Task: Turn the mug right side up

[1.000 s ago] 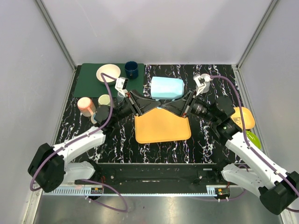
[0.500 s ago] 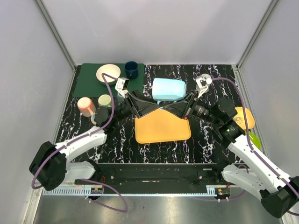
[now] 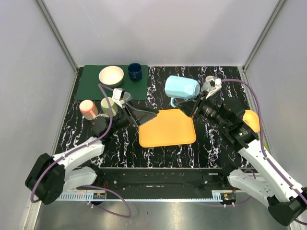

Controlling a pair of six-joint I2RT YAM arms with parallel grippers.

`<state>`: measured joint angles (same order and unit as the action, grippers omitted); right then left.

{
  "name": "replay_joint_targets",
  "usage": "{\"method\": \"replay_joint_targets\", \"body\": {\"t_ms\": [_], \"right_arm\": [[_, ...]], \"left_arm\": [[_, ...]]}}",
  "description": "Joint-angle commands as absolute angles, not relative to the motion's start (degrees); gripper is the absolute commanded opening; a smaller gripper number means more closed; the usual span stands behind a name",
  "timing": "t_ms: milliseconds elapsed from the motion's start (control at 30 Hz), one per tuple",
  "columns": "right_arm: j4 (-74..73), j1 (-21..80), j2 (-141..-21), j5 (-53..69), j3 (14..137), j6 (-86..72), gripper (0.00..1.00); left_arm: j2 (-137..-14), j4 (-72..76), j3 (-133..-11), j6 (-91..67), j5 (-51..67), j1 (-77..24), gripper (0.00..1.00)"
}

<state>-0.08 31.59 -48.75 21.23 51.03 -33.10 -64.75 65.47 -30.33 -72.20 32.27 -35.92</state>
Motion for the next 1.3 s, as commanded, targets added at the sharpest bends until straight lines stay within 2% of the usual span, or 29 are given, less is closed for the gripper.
{"method": "replay_joint_targets", "body": {"t_ms": [0,200,367,733,1067,1267], "right_arm": [[-7.54,31.11,-51.23,2.69,60.98,-25.41,0.00],[-18.80,29.89,-67.13,-13.26,73.28,-18.37,0.00],[-21.61,26.99,-81.26,-14.50,82.07,-17.32,0.00],[-27.33,19.25,-108.08,-11.25,98.51,-17.05,0.00],[-39.01,16.09,-126.73,-9.32,118.97,-14.42,0.00],[-41.66,14.07,-132.10,-9.14,121.55,-15.20,0.00]], "left_arm": [[-59.16,63.56,-24.44,-68.38,32.08,-33.23,0.63],[-50.11,48.37,-21.18,-61.36,27.25,-32.78,0.63],[-45.09,34.23,-22.23,-55.55,22.69,-32.78,0.63],[-38.24,18.65,-23.37,-48.53,19.96,-32.87,0.62],[-36.65,7.21,-26.28,-42.63,16.09,-32.78,0.62],[-39.37,6.59,-26.80,-42.01,15.91,-32.78,0.62]]}}
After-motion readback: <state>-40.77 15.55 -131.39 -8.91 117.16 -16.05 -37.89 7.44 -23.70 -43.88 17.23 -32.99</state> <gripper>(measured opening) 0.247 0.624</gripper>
